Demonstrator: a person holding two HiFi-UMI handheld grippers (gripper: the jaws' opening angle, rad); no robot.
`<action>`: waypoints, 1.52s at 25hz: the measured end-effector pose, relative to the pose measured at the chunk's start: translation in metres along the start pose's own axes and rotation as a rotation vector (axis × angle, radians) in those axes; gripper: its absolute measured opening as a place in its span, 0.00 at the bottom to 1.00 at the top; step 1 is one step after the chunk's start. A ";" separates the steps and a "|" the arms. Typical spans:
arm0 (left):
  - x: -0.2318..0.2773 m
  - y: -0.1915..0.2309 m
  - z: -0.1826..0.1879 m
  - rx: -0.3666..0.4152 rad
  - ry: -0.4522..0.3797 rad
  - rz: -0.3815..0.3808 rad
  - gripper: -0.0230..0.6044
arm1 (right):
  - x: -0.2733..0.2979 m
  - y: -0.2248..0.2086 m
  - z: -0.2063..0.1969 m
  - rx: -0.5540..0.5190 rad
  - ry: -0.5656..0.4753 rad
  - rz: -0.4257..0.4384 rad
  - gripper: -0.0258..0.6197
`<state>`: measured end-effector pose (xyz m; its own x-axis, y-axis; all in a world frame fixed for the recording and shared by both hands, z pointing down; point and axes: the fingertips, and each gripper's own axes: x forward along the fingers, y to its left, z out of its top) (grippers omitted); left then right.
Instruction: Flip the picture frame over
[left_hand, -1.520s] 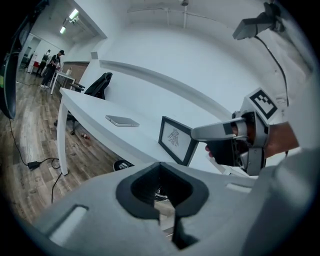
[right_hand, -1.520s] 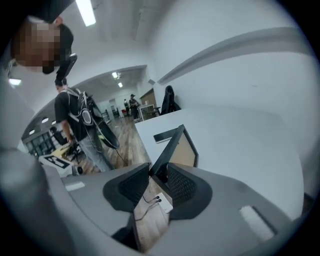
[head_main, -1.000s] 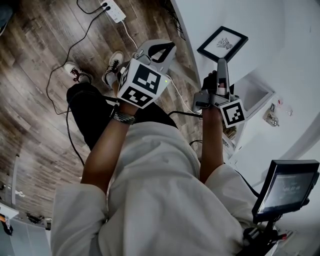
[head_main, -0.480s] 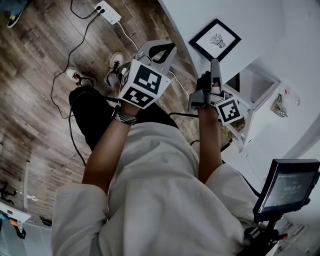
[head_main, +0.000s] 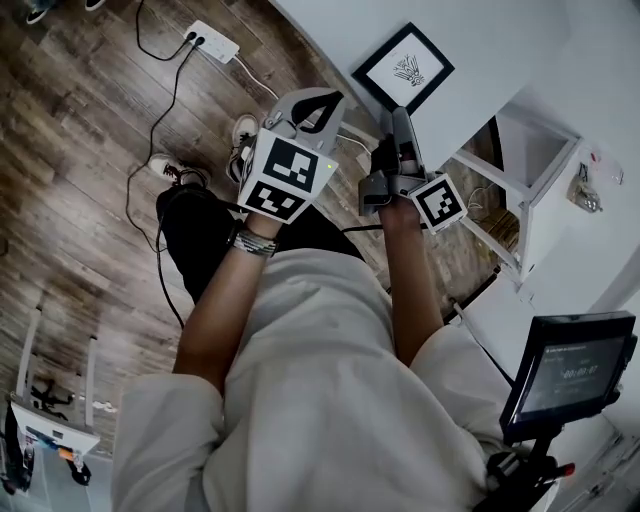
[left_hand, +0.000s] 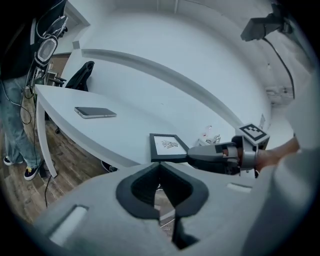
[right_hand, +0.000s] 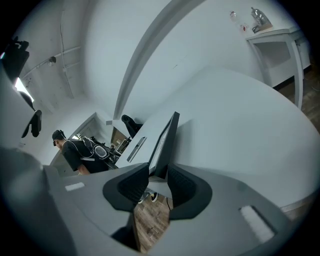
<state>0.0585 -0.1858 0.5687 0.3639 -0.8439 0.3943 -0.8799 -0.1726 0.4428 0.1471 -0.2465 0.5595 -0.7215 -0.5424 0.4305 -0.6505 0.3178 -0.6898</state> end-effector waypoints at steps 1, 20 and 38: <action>0.001 -0.001 0.000 0.002 0.007 0.000 0.04 | 0.000 -0.002 -0.002 0.008 0.004 -0.002 0.23; 0.028 -0.024 0.020 0.086 0.101 -0.033 0.04 | 0.001 -0.001 -0.033 0.125 0.161 -0.075 0.30; 0.010 -0.028 0.045 0.152 0.120 -0.018 0.04 | -0.023 0.000 -0.057 0.224 0.327 -0.132 0.47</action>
<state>0.0732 -0.2118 0.5240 0.4057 -0.7751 0.4844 -0.9057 -0.2696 0.3272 0.1505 -0.1894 0.5828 -0.6960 -0.2804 0.6611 -0.7010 0.0656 -0.7102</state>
